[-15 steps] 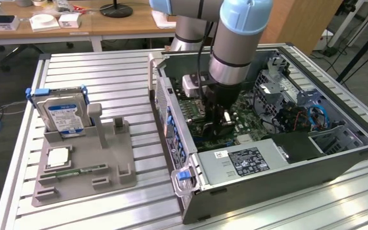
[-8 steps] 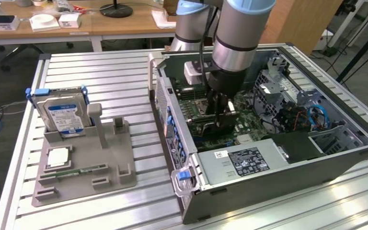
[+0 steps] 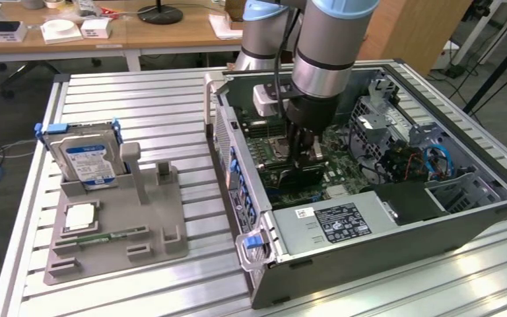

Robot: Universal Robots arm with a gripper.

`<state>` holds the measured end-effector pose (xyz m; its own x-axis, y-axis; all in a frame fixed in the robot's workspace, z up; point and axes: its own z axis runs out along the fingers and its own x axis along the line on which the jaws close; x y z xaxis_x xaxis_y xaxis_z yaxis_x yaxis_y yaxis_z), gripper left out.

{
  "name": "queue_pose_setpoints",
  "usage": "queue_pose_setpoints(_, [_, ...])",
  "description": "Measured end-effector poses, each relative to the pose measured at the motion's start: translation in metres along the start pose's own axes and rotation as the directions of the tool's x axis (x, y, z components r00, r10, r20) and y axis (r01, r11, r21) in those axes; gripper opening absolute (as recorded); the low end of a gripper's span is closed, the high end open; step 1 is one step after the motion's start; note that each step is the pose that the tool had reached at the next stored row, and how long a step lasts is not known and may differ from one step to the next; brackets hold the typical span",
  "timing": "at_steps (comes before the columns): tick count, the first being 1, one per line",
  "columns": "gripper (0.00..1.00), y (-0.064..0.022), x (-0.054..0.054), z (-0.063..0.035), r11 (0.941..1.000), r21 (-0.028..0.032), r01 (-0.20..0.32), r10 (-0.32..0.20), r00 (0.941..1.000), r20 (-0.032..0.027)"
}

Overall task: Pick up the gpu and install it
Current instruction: 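Insert the gpu into the slot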

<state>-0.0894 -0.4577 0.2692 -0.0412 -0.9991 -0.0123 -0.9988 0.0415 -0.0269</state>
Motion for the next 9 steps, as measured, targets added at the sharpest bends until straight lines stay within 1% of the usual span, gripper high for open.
queue_pose_setpoints(1, [0.26,0.0001,0.0000,0.0000,1.0000,0.0007,0.000,0.000,1.0000,0.0000])
queue_pose_setpoints(2, [0.20,0.0002,0.0000,0.0000,1.0000,0.0016,0.000,0.000,1.0000,0.0000])
queue_pose_setpoints(3, [0.20,0.0003,0.0000,0.0000,1.0000,0.0023,0.000,0.000,1.0000,0.0002])
queue_pose_setpoints(4, [0.14,0.0004,0.0000,0.0000,1.0000,0.0032,0.000,0.000,1.0000,0.0001])
queue_pose_setpoints(5, [0.11,0.0005,0.0000,0.0000,1.0000,0.0039,0.000,0.000,1.0000,0.0001])
queue_pose_setpoints(9, [0.11,0.0009,0.0000,0.0000,1.0000,0.0072,0.000,0.000,1.0000,0.0003])
